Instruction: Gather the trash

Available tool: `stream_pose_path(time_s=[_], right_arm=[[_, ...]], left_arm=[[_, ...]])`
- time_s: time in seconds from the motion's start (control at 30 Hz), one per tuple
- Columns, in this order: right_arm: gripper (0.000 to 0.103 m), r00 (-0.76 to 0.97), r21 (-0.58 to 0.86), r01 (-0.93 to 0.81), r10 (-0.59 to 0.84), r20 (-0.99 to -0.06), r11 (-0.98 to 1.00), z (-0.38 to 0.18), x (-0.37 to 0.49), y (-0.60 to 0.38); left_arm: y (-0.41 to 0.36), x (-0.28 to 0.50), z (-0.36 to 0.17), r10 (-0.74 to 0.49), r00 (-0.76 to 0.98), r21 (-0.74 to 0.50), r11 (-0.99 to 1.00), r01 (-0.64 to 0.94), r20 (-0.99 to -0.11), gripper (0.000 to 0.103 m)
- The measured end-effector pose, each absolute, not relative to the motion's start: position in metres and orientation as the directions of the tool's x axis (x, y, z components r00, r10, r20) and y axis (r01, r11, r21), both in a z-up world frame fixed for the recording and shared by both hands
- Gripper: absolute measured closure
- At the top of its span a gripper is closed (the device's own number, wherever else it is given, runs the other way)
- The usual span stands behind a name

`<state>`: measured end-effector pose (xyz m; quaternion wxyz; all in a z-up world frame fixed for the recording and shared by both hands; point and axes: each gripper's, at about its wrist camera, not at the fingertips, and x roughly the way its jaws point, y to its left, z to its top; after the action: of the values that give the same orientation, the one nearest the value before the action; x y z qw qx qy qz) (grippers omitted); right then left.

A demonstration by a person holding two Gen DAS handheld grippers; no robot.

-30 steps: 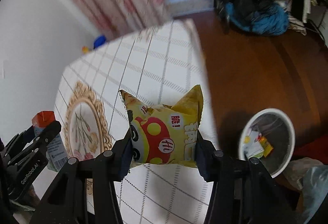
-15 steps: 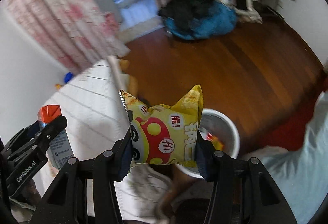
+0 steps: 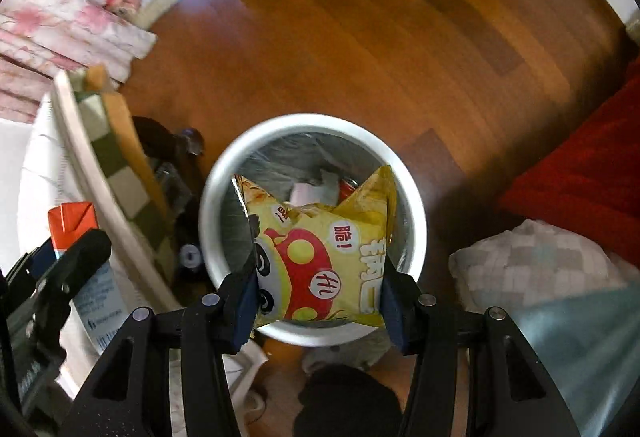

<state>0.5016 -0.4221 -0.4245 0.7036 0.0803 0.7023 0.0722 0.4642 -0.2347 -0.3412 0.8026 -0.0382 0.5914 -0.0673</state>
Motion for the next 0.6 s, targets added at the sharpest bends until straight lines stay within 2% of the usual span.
stream_pose_path(time_s=[0.27, 0.3, 0.37, 0.4, 0.5, 0.6], right_arm=[[0.047, -0.095, 0.201, 0.008, 0.200, -0.975, 0.980, -0.486, 0.511, -0.433], [0.046, -0.103, 0.201, 0.008, 0.201, -0.974, 0.979, -0.490, 0.511, -0.433], [0.043, -0.116, 0.194, -0.002, 0.193, -0.974, 0.981, -0.494, 0.511, -0.432], [0.041, -0.120, 0.190, -0.003, 0.188, -0.975, 0.982, -0.495, 0.512, -0.430], [0.009, -0.116, 0.172, -0.006, 0.170, -0.979, 0.985, -0.489, 0.510, -0.430], [0.006, -0.103, 0.147, -0.008, 0.145, -0.984, 0.989, -0.479, 0.509, -0.432]], left_arm=[[-0.254, 0.466, -0.378, -0.117, 0.247, -0.102, 0.992, 0.074, -0.962, 0.047], [-0.254, 0.466, -0.381, -0.107, 0.243, -0.090, 0.993, 0.077, -0.964, 0.042], [-0.253, 0.467, -0.386, -0.100, 0.233, -0.084, 0.994, 0.075, -0.967, 0.011], [-0.252, 0.467, -0.385, -0.099, 0.232, -0.083, 0.994, 0.076, -0.968, 0.008], [-0.250, 0.465, -0.382, -0.088, 0.230, -0.074, 0.995, 0.069, -0.969, 0.007], [-0.246, 0.461, -0.375, -0.076, 0.239, -0.064, 0.996, 0.057, -0.968, 0.007]])
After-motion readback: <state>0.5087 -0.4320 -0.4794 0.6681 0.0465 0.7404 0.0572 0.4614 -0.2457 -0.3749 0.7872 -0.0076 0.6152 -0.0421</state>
